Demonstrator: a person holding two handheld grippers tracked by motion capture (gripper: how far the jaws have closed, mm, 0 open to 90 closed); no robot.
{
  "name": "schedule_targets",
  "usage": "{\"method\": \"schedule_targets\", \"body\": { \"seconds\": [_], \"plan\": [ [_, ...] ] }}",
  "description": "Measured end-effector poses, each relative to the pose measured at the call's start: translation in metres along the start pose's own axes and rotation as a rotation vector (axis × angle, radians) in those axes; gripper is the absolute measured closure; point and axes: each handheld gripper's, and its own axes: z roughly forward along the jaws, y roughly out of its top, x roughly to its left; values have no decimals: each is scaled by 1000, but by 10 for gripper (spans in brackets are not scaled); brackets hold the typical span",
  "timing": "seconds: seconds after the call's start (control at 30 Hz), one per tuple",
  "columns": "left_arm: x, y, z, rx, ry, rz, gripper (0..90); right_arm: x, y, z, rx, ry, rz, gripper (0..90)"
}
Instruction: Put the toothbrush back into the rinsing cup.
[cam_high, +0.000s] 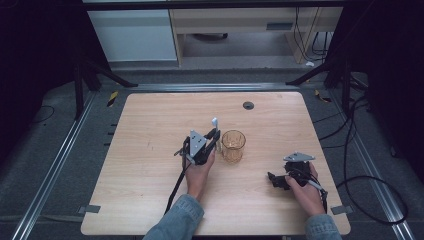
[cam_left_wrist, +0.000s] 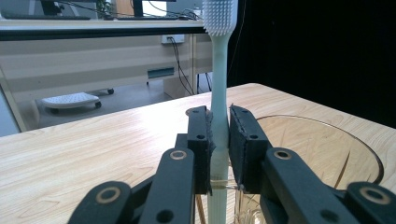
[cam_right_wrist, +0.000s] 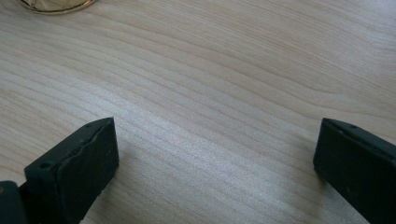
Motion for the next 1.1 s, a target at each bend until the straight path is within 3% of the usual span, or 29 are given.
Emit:
{"method": "schedule_targets", "body": {
  "seconds": [0.8,1.1],
  "plan": [
    [0,-4,0,25,-1,-7,763,0,0,0,0,1,-1,5],
    [3,0,-5,34,-20,-12,552,0,0,0,1,1,0,5]
  ]
}}
